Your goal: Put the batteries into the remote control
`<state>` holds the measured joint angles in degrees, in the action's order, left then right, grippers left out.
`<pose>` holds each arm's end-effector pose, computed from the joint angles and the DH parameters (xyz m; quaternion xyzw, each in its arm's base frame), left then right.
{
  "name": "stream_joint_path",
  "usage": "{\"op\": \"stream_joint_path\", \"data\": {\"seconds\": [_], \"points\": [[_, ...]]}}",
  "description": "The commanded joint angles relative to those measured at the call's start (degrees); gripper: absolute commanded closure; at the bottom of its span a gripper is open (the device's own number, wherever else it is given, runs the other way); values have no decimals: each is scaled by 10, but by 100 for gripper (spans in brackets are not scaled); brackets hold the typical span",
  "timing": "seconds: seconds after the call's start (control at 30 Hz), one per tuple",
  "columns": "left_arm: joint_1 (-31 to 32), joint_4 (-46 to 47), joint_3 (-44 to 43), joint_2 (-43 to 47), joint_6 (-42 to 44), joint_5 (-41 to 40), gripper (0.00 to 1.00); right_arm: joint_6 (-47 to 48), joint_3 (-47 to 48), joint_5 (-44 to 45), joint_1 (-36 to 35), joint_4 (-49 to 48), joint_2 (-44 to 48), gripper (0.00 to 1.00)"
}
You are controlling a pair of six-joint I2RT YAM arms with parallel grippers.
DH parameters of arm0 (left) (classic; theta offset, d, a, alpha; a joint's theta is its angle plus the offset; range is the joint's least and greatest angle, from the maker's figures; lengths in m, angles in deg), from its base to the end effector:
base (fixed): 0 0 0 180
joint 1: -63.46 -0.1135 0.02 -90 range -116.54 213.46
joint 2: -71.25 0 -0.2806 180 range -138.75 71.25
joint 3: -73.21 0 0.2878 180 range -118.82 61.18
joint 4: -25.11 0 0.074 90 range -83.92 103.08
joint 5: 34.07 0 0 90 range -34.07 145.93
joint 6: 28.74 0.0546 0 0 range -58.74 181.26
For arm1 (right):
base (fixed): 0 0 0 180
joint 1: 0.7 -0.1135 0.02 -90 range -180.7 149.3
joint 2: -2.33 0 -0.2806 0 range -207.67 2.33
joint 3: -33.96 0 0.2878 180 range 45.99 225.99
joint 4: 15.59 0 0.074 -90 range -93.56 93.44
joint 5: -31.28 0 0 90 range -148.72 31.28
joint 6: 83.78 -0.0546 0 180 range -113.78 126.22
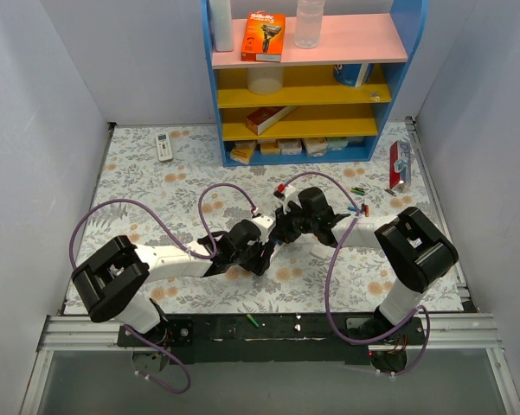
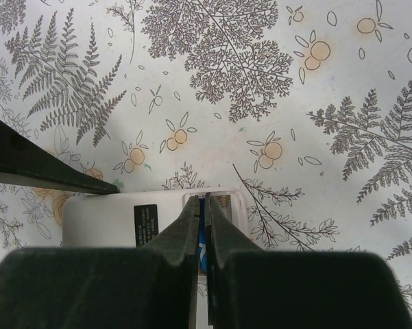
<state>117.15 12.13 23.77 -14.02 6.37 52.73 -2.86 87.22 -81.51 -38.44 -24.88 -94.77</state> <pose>0.1889 -0.2519 0.1280 -0.0196 0.9356 -0.2703 0.2265 0.2754 0.2399 0.1221 -0.3038 0.8180 0.3417 0.3490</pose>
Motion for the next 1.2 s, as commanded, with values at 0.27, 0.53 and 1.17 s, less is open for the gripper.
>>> {"op": "stream_joint_path", "data": {"seconds": [0.27, 0.53, 1.17], "points": [[-11, -13, -4, 18, -6, -32, 66, 31, 2, 56, -35, 282, -45, 94], [-15, -12, -4, 13, -2, -17, 66, 28, 3, 39, -40, 268, -18, 94], [-14, -22, -6, 25, 7, -14, 41, -5, 97, 143, 79, 279, 141, 64]]}}
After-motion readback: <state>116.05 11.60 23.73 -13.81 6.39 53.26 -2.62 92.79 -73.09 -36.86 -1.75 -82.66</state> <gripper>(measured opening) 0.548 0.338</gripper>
